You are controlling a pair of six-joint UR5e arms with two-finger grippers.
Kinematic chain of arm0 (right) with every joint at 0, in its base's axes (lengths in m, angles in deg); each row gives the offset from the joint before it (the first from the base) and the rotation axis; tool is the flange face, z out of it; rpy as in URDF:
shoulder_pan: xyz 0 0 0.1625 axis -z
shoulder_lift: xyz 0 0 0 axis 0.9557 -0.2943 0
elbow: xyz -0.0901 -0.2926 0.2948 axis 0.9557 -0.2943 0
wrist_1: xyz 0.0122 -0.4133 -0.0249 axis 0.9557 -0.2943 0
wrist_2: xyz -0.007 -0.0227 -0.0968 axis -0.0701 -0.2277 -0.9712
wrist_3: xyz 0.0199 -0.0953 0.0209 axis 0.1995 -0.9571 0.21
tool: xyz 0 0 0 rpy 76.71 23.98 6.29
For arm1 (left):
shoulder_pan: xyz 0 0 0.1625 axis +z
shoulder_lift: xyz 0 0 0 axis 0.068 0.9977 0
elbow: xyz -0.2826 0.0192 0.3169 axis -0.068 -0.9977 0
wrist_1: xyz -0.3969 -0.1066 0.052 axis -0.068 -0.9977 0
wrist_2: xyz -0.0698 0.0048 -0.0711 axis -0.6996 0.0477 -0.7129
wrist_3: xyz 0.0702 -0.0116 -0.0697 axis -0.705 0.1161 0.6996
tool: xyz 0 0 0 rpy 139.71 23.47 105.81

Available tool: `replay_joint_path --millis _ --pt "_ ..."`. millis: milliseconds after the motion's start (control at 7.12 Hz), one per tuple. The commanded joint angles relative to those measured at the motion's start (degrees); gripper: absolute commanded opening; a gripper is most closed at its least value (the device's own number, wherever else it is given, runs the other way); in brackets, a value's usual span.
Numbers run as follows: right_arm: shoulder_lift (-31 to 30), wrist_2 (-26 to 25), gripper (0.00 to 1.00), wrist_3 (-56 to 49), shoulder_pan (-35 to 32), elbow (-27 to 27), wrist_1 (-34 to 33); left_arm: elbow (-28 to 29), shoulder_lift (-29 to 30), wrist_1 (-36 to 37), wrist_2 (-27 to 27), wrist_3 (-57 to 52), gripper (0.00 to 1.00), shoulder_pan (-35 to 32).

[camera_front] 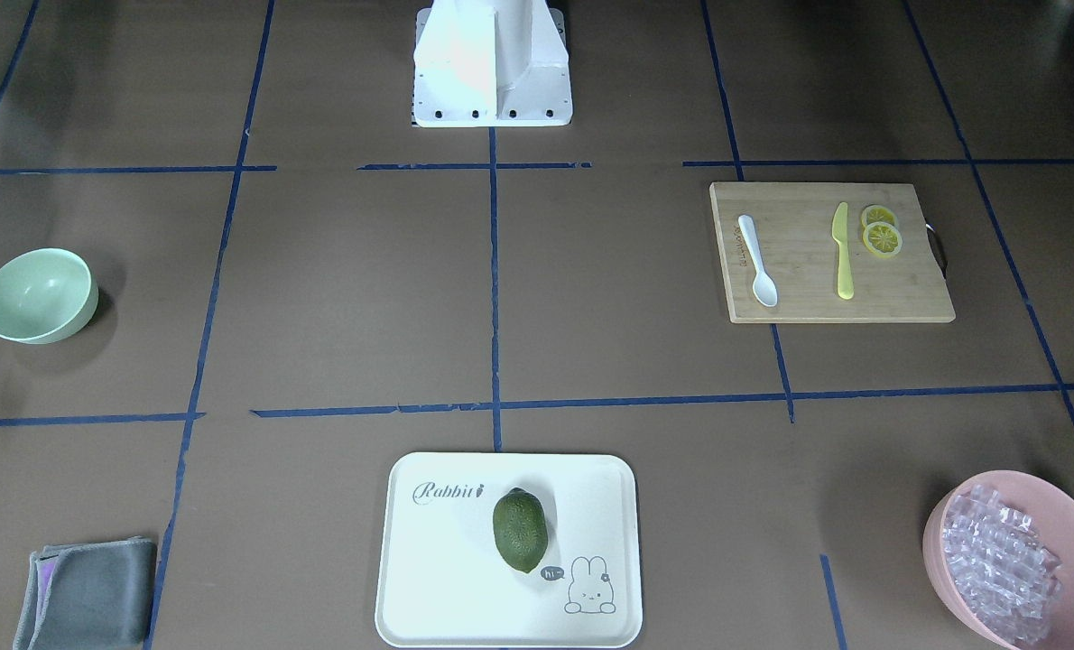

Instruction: Place spoon in bowl

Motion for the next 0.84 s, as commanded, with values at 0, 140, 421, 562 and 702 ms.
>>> replay_joint_path --millis 0,140,421,562,702 --pt "0.1 -5.9 1.00 11.4 9.3 -5.4 12.2 -0.4 0.0 0.0 0.0 0.0 1.00 0.0" --pt "0.6 -5.9 1.00 12.2 11.2 -9.3 16.9 -0.5 0.0 0.0 0.0 0.0 1.00 0.0" --pt "0.6 -5.7 0.99 12.4 11.9 -10.2 17.6 -0.5 0.0 0.0 0.0 0.0 1.00 0.0" --pt "0.5 -5.6 0.54 12.8 11.8 -10.2 17.6 -0.5 0.0 0.0 0.0 0.0 1.00 0.0" --pt "0.4 -5.2 0.03 13.1 11.8 -10.0 17.6 -0.5 0.0 0.0 0.0 0.0 1.00 0.0"
